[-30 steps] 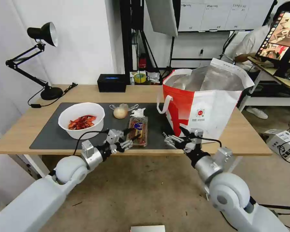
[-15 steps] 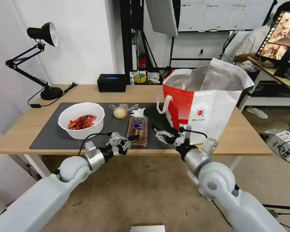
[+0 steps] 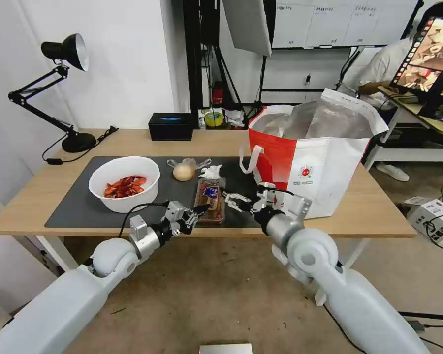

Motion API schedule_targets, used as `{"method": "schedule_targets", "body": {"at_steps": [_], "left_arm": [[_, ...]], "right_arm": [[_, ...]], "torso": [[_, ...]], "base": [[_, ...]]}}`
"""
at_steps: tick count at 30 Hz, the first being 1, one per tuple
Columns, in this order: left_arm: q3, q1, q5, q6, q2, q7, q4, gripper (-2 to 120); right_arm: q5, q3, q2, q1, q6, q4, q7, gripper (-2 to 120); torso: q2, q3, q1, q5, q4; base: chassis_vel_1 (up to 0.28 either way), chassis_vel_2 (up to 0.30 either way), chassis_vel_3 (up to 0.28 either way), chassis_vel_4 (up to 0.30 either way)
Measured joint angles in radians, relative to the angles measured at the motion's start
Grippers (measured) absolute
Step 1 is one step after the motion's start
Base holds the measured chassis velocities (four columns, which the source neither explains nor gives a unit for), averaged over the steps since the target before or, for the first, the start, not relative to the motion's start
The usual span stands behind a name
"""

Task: Pick up the trash from the table and place it into the takeout bag.

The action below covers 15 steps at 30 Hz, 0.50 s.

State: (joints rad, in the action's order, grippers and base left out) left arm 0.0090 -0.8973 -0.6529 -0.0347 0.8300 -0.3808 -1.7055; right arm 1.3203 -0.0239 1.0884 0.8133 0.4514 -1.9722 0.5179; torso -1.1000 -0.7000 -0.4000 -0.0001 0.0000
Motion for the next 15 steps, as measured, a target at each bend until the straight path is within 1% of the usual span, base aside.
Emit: {"method": "schedule_targets", "body": {"at_steps": [2,4,8,10,15], "left_arm": [[-0.001,-0.002,0.002,-0.001,0.0,-0.003,0.001,0],[-0.003,-0.005,0.005,-0.005,-0.001,-0.009,0.002,0],[-0.004,-0.005,0.006,-0.006,-0.004,-0.013,0.002,0],[-0.004,-0.005,0.011,-0.006,-0.005,-0.017,0.007,0],[-0.005,-0.006,0.022,-0.006,-0.002,-0.022,0.014,0]], "right_arm": [[0.017,-0.004,0.006,-0.013,0.008,0.01,0.01,100],[0.07,-0.014,0.022,-0.055,0.033,0.042,0.046,100],[0.109,-0.021,0.035,-0.094,0.052,0.066,0.075,100],[0.152,-0.03,0.049,-0.133,0.071,0.094,0.113,100],[0.186,-0.037,0.069,-0.172,0.092,0.128,0.158,100]], "torso": [[0.0,0.0,0.0,0.0,0.0],[0.0,0.0,0.0,0.0,0.0],[0.0,0.0,0.0,0.0001,0.0],[0.0,0.0,0.0,0.0,0.0001],[0.0,0.0,0.0,0.0,0.0]], "base": [[0.0,0.0,0.0,0.0],[0.0,0.0,0.0,0.0],[0.0,0.0,0.0,0.0],[0.0,0.0,0.0,0.0],[0.0,0.0,0.0,0.0]]}}
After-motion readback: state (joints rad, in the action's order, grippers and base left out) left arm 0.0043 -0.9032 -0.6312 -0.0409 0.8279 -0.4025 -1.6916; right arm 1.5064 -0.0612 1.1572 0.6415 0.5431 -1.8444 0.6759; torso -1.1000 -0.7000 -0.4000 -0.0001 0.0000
